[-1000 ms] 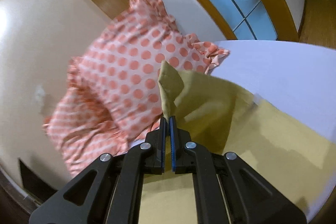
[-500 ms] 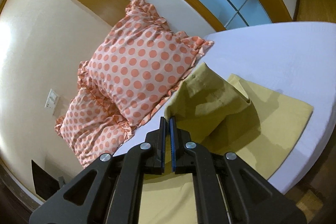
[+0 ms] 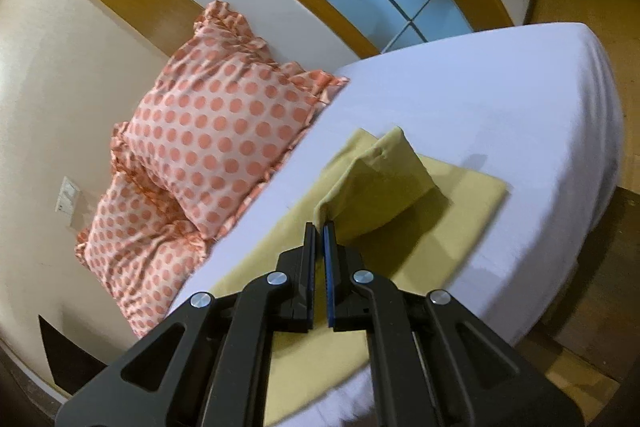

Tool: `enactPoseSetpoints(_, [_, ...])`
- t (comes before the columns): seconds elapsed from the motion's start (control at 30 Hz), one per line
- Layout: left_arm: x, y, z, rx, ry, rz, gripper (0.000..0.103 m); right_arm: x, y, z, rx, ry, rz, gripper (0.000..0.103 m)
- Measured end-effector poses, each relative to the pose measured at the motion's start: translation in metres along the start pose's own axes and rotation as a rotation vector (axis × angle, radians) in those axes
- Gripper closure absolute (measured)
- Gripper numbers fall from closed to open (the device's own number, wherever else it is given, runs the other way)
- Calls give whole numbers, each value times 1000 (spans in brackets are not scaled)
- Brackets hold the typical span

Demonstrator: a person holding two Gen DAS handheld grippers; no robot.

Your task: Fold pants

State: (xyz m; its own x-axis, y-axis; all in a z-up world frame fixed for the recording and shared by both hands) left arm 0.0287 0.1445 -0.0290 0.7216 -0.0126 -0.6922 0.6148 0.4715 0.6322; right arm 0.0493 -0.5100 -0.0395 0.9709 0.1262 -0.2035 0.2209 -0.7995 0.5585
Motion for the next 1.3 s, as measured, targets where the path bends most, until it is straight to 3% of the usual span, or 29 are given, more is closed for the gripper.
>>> enactPoseSetpoints(0.07, [2,-1,-10,-14,19,8,89,-5,-5,4,6,-8,-2,99])
enactPoseSetpoints(0.1, [0,6,-12,-35,-14,13,88,-9,-6,7,18,-4,0,99])
enactPoseSetpoints(0.17, [-4,26,-17,-87,-66,27,64,-11,-6,7,32,7,2,99])
enactPoseSetpoints(0.2, [-4,44,-19,-109,-81,47,40,-11,-6,4,24,7,4,99])
enactPoseSetpoints(0.23, [-2,55,-20,-118,-86,57,29,-10,-5,1,12,4,6,99])
enactPoseSetpoints(0.33, [25,85,-28,-164,-81,4,29,-7,-1,-7,-14,5,14,99])
enactPoseSetpoints(0.43, [65,92,-48,-292,-75,-147,29,-3,2,-9,-17,12,14,99])
enactPoseSetpoints(0.6, [86,111,-58,-335,-18,-138,32,1,2,-8,-17,9,10,99])
enactPoseSetpoints(0.67, [89,121,-60,-335,-11,-122,57,5,4,-6,-16,7,5,99])
enactPoseSetpoints(0.7, [90,124,-63,-329,-4,-120,95,6,5,-6,-14,10,4,99])
enactPoseSetpoints(0.73, [86,124,-64,-324,-14,-120,98,6,4,-7,-12,12,5,99])
enactPoseSetpoints(0.97, [1,96,-55,-193,-66,-13,98,-5,11,-14,-18,43,29,99])
enactPoseSetpoints(1.07, [-28,74,-70,-170,-29,22,98,-14,9,-7,-8,27,36,99])
enactPoseSetpoints(1.17, [-37,54,-90,-182,4,13,98,-23,5,7,15,12,37,99])
enactPoseSetpoints(1.3, [-21,30,-111,-215,37,-46,98,-28,-4,23,35,-29,15,99])
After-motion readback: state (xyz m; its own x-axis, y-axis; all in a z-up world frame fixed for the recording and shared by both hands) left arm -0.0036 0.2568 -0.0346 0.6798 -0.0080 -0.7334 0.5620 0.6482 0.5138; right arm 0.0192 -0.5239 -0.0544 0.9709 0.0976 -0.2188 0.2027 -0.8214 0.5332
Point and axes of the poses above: each gripper's, at about its wrist camera, not at the fingertips, and x roughly the way its jaws point, z to its right, y to its top, the point moved 9 cm from there along x, roughly the way its jaws point, and after that the axes turned 14 degrees about y, right-handed, at the moved point
